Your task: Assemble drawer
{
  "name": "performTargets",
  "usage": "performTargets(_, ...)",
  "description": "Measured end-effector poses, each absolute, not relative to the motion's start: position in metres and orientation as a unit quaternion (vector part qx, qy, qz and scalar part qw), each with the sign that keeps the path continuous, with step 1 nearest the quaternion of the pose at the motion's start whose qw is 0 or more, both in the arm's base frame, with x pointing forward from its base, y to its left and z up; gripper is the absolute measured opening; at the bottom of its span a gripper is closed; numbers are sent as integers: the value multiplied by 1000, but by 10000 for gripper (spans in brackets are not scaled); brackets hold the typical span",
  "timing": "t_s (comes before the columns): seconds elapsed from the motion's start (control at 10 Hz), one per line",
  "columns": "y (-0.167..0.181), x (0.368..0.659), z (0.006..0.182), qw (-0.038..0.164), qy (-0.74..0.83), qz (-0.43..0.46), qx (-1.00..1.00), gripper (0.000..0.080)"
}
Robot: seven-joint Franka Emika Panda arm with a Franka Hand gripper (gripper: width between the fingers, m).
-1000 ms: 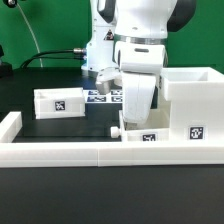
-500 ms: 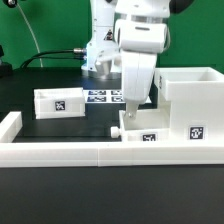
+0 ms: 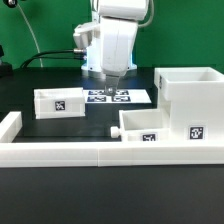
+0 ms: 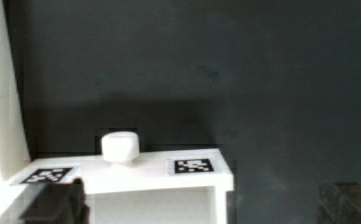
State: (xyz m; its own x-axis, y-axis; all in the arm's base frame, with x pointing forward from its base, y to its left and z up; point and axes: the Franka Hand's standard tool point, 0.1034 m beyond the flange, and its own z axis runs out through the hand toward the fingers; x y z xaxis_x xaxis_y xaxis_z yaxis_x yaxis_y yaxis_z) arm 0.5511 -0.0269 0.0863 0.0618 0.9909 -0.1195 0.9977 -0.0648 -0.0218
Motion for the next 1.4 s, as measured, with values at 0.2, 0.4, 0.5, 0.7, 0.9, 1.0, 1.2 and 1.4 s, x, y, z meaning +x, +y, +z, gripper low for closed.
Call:
performTargets(0.2,-31,550,84,31,689,-52,722,649)
performTargets(0.4,-48,552,63,0,702,-26,712,649)
performTargets(0.5,-55,552,55,-17,695,-12,719,649)
performTargets(0.7,-69,548,42,-46,700,9,712,649)
performTargets(0.9,-71,543,29,-76,688,20,722,649)
performTargets(1.0,-60,542,23,-80,684,16,724,649)
performTargets(1.2,-41,541,17,-88,677,14,731,649)
performTargets(1.4,-23,544,19,-92,663,14,743,649)
